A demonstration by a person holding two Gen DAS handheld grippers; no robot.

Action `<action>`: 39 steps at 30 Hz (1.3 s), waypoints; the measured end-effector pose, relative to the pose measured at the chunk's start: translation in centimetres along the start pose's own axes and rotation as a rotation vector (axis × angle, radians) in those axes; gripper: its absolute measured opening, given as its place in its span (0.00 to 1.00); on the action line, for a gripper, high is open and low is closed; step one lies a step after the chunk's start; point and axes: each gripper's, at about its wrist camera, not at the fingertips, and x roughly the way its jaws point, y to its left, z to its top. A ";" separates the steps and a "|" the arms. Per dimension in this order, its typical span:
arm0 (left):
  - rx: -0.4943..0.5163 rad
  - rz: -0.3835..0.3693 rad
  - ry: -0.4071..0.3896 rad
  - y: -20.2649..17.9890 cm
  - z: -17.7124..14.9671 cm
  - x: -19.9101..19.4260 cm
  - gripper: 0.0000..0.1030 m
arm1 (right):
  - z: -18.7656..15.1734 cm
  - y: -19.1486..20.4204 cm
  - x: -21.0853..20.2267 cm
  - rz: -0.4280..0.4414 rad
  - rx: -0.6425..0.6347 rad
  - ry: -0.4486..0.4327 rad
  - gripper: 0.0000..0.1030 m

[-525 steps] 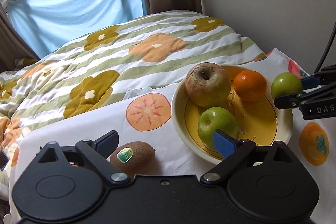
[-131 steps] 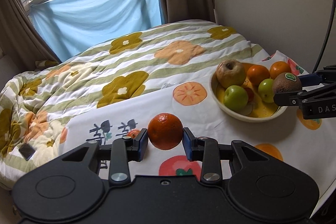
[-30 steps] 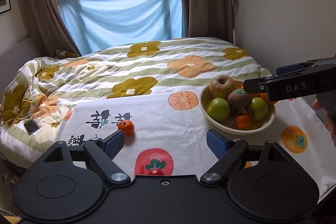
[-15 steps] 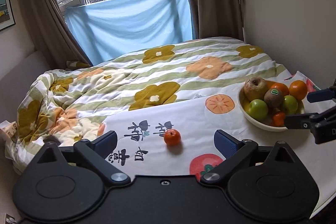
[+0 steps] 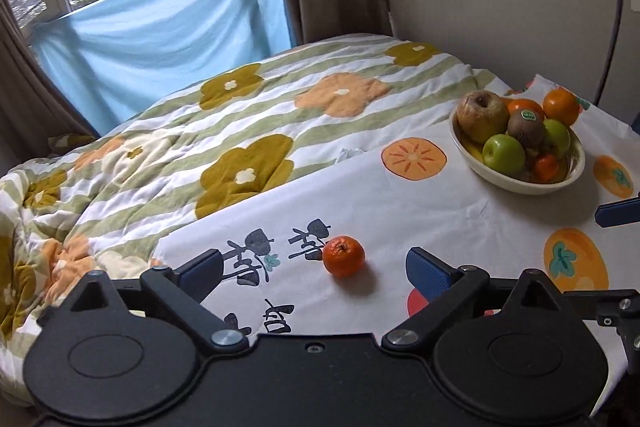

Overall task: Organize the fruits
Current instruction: 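Move the left tool to the last mandarin while the right tool moves to the small red tomato, then grasp the mandarin with the left tool while the right tool grasps the red tomato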

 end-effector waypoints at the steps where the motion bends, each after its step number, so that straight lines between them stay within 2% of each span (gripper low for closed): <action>1: 0.020 -0.021 0.007 0.2 -0.1 0.9 0.93 | -0.2 0.5 0.4 -0.004 0.012 0.007 1.00; 8: 0.122 -0.126 0.051 0.8 -0.6 6.6 0.76 | -1.6 2.7 3.4 -0.045 0.103 0.056 1.00; 11: 0.135 -0.153 0.063 0.9 -0.8 8.5 0.69 | -2.0 3.4 4.3 -0.050 0.114 0.068 1.00; 14: 0.148 -0.170 0.070 0.8 -1.1 9.9 0.66 | -2.2 3.7 5.0 -0.058 0.120 0.082 1.00; 16: 0.155 -0.176 0.075 0.7 -1.3 10.5 0.58 | -2.2 3.9 5.6 -0.054 0.124 0.093 0.98; 19: 0.144 -0.198 0.075 0.8 -1.5 10.9 0.53 | -2.2 4.3 6.2 -0.049 0.126 0.104 0.89; 22: 0.145 -0.226 0.068 0.9 -1.5 10.9 0.42 | -2.1 4.7 6.5 -0.057 0.115 0.109 0.84; 29: 0.173 -0.200 0.065 1.3 -2.0 10.4 0.41 | -1.7 5.2 7.2 -0.054 0.078 0.127 0.75; 39: 0.103 -0.121 0.083 3.5 -4.4 8.5 0.41 | -1.5 5.4 8.0 -0.035 0.043 0.146 0.63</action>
